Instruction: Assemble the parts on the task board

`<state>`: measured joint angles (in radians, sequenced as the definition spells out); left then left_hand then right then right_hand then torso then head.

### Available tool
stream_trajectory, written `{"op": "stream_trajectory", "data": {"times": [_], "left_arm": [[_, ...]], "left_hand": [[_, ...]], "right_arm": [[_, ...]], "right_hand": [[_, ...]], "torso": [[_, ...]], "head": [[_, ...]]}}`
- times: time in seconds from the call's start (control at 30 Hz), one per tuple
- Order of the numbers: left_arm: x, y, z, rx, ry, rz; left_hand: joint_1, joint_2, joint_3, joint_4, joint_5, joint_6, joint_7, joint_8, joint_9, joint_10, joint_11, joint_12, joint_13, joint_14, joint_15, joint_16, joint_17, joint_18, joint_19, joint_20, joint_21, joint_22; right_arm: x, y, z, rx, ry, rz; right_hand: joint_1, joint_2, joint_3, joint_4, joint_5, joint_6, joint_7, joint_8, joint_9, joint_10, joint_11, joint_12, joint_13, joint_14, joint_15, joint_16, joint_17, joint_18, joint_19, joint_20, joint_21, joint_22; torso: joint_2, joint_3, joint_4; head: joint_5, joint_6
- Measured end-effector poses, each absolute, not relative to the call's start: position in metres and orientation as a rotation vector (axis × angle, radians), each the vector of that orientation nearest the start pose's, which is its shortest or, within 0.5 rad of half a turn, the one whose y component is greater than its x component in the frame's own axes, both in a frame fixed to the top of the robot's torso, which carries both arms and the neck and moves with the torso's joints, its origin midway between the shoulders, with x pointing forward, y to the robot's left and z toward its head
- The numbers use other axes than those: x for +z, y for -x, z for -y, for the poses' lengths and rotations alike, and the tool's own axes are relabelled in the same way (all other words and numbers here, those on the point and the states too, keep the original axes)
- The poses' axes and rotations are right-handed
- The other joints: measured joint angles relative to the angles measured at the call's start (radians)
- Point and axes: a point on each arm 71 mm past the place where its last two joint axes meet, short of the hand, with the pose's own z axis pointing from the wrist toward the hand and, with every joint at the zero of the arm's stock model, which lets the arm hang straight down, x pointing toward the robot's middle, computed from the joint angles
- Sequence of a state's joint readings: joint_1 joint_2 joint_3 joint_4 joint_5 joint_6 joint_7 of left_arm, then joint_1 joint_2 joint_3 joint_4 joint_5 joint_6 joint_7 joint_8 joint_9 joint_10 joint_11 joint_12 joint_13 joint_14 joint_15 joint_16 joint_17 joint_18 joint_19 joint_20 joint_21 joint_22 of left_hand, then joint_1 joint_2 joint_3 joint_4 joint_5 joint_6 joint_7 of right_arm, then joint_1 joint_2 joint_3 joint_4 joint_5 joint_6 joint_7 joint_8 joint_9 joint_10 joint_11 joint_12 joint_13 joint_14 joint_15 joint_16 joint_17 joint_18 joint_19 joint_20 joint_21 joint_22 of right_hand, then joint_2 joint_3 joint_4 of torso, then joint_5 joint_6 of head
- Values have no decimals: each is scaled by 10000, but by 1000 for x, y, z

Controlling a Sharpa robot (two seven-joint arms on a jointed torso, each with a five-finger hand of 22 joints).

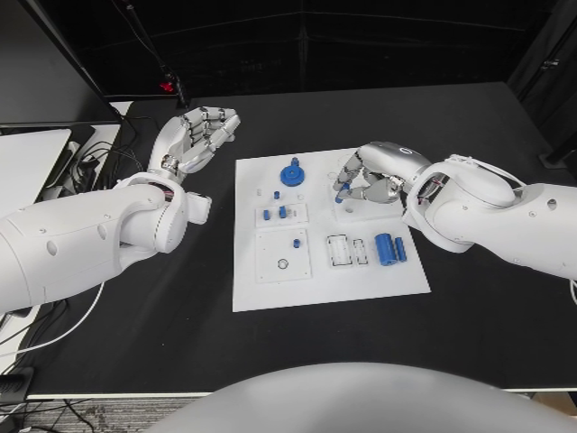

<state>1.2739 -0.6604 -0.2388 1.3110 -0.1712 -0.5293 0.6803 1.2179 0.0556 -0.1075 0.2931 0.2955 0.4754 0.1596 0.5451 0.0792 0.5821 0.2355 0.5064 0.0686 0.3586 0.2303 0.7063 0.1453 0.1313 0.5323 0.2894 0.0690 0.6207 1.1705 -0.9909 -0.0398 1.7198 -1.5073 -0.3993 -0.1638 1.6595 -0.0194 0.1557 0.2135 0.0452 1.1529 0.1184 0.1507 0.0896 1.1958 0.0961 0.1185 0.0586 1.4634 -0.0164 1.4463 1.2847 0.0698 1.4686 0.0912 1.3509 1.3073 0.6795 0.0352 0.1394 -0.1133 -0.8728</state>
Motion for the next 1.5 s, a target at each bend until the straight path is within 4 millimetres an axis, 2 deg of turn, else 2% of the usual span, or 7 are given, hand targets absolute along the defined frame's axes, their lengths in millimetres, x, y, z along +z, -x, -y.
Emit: {"op": "stream_trajectory", "data": {"times": [0.1,0.37,0.77,1.0,1.5], "left_arm": [[-196,-514,-186,-13705,6744,-12546],[-197,-515,-186,-13684,6742,-12540],[-199,-515,-186,-13667,6768,-12569],[-200,-515,-186,-13666,6778,-12581],[-200,-515,-186,-13648,6777,-12582]], "left_hand": [[0,0,0,0,0,0,0,0,0,0,0,0,0,0,0,0,0,0,0,0,0,0],[0,0,0,0,0,0,0,0,0,0,0,0,0,0,0,0,0,-1,0,0,0,1],[0,0,0,0,-1,0,0,0,1,0,0,38,1,0,0,-1,-12,-1,0,0,0,-8],[0,0,-29,-29,-1,0,0,0,-8,0,0,38,0,0,0,-1,-23,0,0,0,0,-8],[0,0,-29,-29,40,0,0,-1,-7,0,0,38,0,0,0,-1,-32,0,0,0,0,-16]], "right_arm": [[-174,-440,204,6866,1392,-16022],[-170,-431,167,8018,1771,-15922],[-170,-422,116,9134,2533,-16282],[-176,-417,101,9292,3101,-16622],[-207,-406,91,8840,4571,-17532]], "right_hand": [[55,-53,10,-9,14,0,0,0,-9,36,36,-2,-3,0,0,0,14,0,0,0,0,0],[84,-26,11,-9,28,0,0,-39,-19,35,36,-66,4,0,0,0,-17,0,0,0,0,0],[121,-13,117,-65,25,-36,35,-76,-45,35,35,-182,0,0,0,0,-25,0,0,1,0,0],[121,-13,118,-66,22,-35,36,-117,-55,35,35,-239,-4,0,0,0,-49,0,0,1,-44,0],[119,-15,147,-36,3,-71,71,-164,-76,35,35,-314,4,0,0,0,-48,0,0,1,-44,0]], "torso": [[0,2,6],[0,8,8],[0,14,8],[1,2,4],[-8,-4,-4]], "head": [[4,0],[114,0],[499,-1],[610,-1],[618,2]]}}
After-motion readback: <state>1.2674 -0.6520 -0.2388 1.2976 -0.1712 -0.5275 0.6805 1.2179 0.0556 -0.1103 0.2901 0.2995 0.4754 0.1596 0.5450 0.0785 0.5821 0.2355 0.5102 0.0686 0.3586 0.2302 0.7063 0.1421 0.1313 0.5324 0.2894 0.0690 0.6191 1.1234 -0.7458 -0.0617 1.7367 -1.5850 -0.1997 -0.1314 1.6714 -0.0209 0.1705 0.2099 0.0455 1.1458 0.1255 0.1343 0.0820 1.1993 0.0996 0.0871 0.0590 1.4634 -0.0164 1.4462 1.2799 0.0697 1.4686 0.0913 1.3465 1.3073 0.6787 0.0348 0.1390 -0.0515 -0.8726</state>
